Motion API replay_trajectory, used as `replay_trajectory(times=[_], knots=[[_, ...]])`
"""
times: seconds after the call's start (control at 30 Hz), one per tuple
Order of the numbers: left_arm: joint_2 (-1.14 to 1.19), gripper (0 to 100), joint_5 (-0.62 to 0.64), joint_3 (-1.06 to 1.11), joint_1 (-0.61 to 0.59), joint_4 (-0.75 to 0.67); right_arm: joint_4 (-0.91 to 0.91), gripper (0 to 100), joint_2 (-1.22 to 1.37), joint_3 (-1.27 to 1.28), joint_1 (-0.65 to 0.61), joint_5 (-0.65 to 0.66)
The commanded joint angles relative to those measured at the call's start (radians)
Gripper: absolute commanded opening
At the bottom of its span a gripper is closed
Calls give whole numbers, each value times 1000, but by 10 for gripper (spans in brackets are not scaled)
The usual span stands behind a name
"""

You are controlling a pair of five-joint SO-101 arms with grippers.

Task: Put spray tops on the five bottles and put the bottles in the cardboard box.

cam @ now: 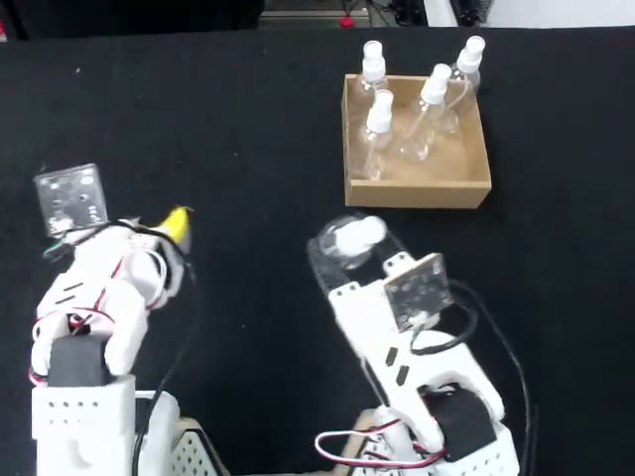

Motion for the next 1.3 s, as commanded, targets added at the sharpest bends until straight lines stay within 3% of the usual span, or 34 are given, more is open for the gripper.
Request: replay_trajectory(times=[0.0,0.2,0.5,0.8,1.27], knots=[[-2,196,2,222,-110,-304,5,77,159,-137,74,5],[-2,195,-2,490,-124,-578,60,77,572,-383,282,12],[-2,195,2,579,-50,-611,74,78,984,-684,601,15],[-2,195,-6,593,-8,-612,-198,78,1287,-768,611,14],[-2,195,-6,595,-1,-612,-543,78,1488,-769,605,5]])
